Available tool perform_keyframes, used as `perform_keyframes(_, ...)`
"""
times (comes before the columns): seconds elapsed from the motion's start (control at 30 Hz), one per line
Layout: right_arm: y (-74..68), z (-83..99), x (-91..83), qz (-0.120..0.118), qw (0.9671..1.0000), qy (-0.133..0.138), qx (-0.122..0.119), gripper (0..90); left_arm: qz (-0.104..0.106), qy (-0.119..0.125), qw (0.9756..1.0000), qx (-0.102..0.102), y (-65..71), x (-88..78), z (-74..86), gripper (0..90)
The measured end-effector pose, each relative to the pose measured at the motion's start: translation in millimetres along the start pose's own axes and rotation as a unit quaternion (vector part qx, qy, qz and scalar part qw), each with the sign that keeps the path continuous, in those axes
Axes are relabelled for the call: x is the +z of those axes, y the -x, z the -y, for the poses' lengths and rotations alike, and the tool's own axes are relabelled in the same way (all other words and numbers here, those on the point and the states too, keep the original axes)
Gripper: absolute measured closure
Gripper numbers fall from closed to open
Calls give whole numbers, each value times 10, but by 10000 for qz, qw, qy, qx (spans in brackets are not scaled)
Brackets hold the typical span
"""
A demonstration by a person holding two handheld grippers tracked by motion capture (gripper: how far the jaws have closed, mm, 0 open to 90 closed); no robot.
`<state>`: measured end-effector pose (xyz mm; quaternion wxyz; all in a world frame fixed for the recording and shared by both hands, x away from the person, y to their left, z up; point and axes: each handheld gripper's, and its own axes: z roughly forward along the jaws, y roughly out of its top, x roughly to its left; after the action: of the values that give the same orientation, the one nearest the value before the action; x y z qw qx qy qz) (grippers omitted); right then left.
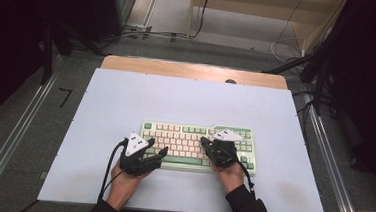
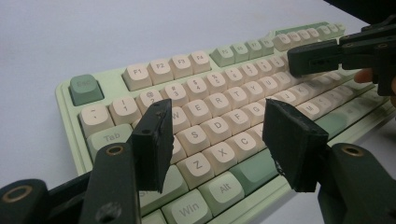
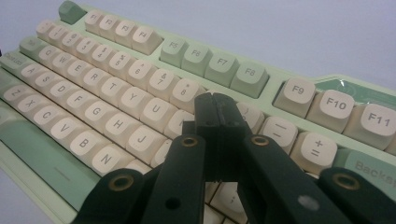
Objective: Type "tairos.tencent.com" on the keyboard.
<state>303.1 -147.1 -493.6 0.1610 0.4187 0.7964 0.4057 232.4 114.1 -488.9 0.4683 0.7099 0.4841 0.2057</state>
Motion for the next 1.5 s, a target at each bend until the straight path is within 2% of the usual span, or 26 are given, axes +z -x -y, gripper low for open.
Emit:
perform_keyframes(0.27,0,4,9,1,10000,-57,23,874,5,4,10000,-2,3,1,-1,436)
perform_keyframes(0.43,-10,-12,-49,-31,9999,149,42,874,15,14,10000,-9,-2,-2,-3,437)
perform_keyframes(0.6,-17,-19,-85,-65,9997,212,46,874,21,17,10000,-13,-4,-3,-8,437)
perform_keyframes(1.5,-39,22,-239,-133,9994,302,68,874,80,-12,9999,76,34,98,-44,437)
